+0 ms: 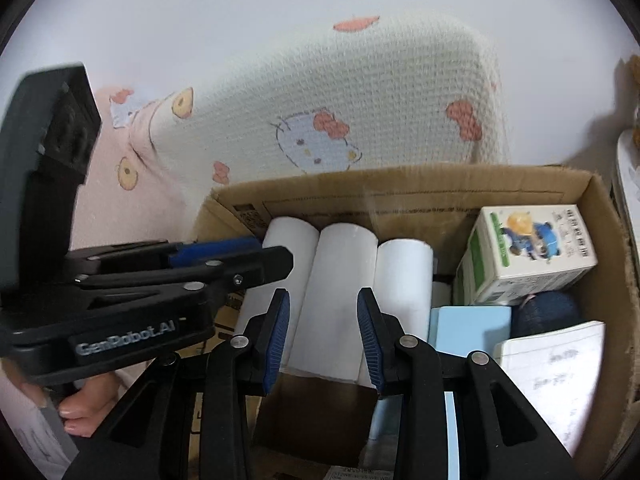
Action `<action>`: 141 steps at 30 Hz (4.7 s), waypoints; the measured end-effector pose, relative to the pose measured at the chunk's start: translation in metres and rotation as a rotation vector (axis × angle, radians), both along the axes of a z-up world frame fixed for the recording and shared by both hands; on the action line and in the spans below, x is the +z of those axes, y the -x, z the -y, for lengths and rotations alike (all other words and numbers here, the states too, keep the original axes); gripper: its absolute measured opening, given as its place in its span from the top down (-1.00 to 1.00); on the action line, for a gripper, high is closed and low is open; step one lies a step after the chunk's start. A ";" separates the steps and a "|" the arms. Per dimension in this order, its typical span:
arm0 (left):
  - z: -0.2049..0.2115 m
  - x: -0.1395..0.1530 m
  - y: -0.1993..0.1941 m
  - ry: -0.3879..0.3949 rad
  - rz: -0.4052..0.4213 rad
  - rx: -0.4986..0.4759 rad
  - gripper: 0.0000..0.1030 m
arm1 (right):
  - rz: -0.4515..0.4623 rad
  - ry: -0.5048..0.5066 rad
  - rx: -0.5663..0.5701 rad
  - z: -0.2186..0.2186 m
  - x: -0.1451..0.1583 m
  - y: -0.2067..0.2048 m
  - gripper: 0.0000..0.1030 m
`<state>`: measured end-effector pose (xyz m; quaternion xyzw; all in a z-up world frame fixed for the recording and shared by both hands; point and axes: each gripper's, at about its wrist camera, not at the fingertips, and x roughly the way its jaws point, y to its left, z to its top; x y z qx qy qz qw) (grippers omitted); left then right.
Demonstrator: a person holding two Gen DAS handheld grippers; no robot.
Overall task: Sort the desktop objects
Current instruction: 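Open the left gripper and push the tube into line with the rolls, then move the left tool to the blue-and-white wet wipes pack on the bed, then lower the left gripper onto the end of the pack and close it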
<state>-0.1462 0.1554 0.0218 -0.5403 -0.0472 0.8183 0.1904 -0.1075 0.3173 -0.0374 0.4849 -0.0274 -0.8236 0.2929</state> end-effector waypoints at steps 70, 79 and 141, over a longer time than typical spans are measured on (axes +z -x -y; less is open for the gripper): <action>0.118 0.033 -0.086 -0.058 -0.400 0.193 0.01 | -0.036 -0.111 0.052 0.067 0.035 -0.057 0.38; 0.186 0.010 -0.132 -0.083 -0.395 0.336 0.01 | -0.139 -0.036 0.170 0.113 0.053 -0.090 0.38; 0.328 -0.172 -0.167 -0.355 0.041 0.709 0.38 | 0.217 0.067 0.365 0.268 -0.160 -0.106 0.37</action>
